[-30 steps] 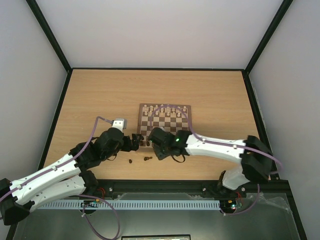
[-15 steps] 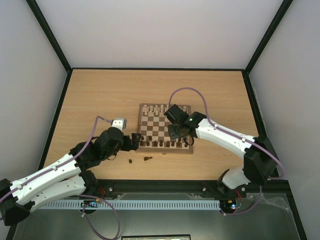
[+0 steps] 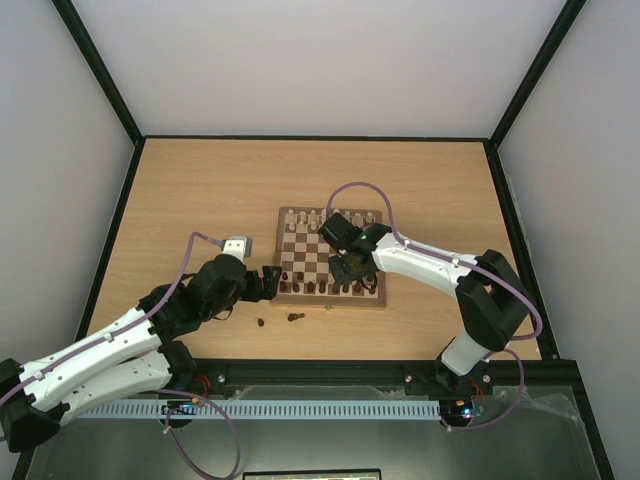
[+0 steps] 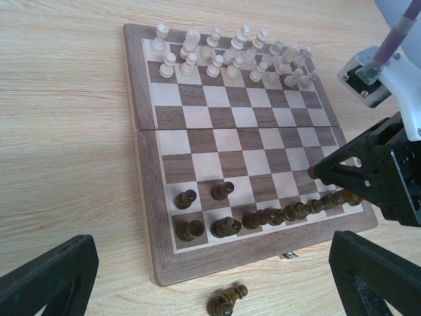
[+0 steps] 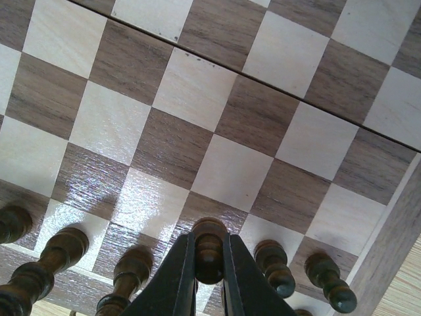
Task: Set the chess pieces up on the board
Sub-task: Place the chess piece on the chessboard.
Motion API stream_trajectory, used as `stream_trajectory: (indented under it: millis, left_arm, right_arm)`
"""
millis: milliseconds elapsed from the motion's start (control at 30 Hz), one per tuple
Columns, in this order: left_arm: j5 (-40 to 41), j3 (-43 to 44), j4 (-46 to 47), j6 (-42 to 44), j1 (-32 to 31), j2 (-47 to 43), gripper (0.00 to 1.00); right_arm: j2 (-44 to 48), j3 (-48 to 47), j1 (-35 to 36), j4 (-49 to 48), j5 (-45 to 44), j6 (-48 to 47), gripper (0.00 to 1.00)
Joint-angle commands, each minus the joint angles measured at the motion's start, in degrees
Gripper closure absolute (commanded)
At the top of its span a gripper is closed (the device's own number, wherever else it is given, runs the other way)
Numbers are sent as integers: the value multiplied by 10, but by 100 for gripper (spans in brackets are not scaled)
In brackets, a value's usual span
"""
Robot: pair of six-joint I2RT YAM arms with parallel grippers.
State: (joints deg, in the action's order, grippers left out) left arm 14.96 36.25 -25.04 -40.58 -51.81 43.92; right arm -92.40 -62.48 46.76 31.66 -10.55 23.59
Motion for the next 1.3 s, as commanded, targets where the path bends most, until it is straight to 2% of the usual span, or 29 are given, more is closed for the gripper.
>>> stream_trajectory:
  millis: [0,367,800,1267]
  left_arm:
    - [-1,-8,-6,-3,3,-4,1]
    - [0,-7,-6,-3,2,-2,1]
    - [2,-7,-11,-7,3,-2,1]
    - [1,-12,-12,-17,3,-5,1]
  right_arm:
    - [-13,-7,-3,5,9,-8,94]
    - [-30,0,-3,4,6,-10,90]
    - [-28,-4,-3,14,4,-12,81]
    - [-51,-6,-3,19,-7,-20,81]
